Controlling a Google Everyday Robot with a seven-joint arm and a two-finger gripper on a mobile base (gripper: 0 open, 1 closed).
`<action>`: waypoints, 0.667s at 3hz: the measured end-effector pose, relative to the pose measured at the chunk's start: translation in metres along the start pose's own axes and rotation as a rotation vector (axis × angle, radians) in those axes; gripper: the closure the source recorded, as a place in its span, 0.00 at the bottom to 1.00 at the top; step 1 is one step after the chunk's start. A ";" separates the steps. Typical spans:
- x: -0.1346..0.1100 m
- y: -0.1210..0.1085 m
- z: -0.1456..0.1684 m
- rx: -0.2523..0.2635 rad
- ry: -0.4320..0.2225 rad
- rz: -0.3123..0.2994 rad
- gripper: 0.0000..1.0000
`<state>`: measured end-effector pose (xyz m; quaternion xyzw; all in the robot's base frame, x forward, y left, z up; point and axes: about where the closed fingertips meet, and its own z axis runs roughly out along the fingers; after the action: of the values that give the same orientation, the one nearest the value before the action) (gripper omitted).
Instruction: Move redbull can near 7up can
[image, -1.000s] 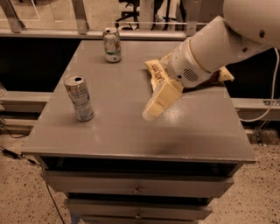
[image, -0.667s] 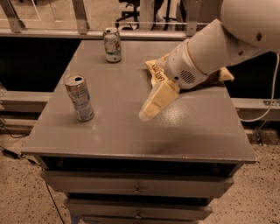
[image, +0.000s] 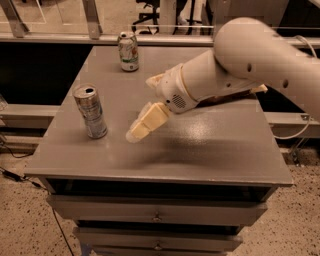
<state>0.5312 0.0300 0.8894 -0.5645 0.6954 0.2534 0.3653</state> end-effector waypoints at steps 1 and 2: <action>-0.029 0.006 0.051 -0.082 -0.145 0.001 0.00; -0.051 0.012 0.076 -0.139 -0.242 0.004 0.00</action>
Offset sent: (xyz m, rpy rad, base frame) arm 0.0140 0.1229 -0.0050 0.3596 0.0451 0.1691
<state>0.5412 0.1216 0.8826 -0.5523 0.6283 0.3678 0.4060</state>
